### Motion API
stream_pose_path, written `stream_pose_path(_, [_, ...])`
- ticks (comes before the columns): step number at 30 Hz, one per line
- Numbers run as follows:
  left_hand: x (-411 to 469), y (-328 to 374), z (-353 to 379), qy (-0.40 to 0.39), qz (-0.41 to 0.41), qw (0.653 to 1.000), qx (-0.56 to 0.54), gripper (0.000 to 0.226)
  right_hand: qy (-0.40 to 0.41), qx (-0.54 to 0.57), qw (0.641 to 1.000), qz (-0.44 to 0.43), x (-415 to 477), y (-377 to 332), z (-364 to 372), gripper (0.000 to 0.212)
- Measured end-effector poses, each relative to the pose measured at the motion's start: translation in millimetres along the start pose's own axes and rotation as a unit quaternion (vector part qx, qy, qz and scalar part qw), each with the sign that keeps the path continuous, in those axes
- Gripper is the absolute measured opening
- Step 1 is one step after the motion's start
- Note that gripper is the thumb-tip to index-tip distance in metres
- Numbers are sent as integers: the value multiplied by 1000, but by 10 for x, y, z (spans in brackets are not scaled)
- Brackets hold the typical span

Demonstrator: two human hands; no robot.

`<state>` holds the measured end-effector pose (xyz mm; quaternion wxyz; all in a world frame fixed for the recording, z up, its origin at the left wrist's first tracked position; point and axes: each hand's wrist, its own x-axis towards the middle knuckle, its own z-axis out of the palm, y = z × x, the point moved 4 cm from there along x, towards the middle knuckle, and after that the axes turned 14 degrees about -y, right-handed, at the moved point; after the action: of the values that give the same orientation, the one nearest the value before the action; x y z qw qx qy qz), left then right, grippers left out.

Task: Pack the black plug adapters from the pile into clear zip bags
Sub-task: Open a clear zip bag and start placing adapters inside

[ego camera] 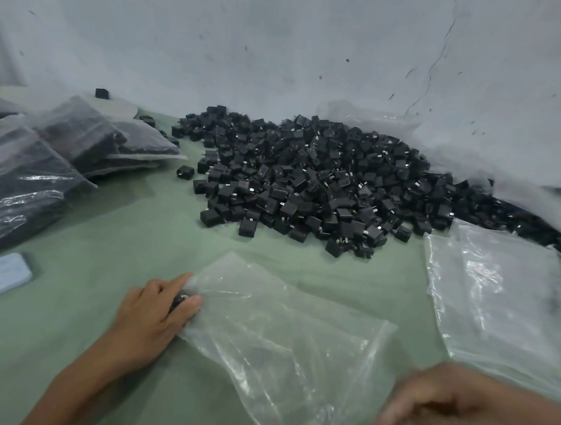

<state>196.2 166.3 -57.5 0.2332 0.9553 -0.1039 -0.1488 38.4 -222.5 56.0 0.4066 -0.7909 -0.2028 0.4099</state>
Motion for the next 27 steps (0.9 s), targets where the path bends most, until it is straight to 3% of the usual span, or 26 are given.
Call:
stream_pose_path(1, [2, -9, 10, -1, 0, 1000, 0, 47, 13, 8, 1000, 9, -51, -28, -187, 30])
stream_pose_path(3, [-1, -10, 22, -3, -4, 1000, 0, 54, 162, -14, 987, -4, 18, -72, -731, 35])
stream_pose_path(5, [-5, -10, 19, -6, -10, 1000, -1, 66, 298, -100, 949, -3, 315, -143, -1261, 18])
stream_pose_path(7, [-13, -9, 20, -4, -12, 1000, -5, 77, 373, -174, 910, 53, 888, -139, -1608, 17])
stream_pose_path(11, [-21, -14, 36, 2, -16, 1000, -12, 84, 375, -223, 878, 196, 1683, 145, -1973, 51])
stream_pose_path(15, [-29, -21, 45, 4, -21, 1000, -20, 80, 416, -175, 865, 219, 1862, 310, -2030, 33])
stream_pose_path(17, [-26, -27, 54, 5, -25, 999, -24, 68, 446, -103, 874, 165, 1767, 234, -2067, 22])
stream_pose_path(19, [-12, -35, 61, 7, -22, 999, -23, 61, 483, 73, 872, 26, 1531, 141, -2042, 10])
stream_pose_path(21, [9, -50, 63, 5, -19, 1000, -20, 59, 455, 250, 847, -111, 1249, 61, -1890, 17])
stream_pose_path(23, [33, -70, 65, 1, -18, 1000, -24, 58, 434, 292, 836, -164, 936, -27, -1651, 22])
stream_pose_path(27, [73, -99, 64, -2, -20, 1000, -15, 54, 445, 270, 836, -174, 193, -57, -973, 25])
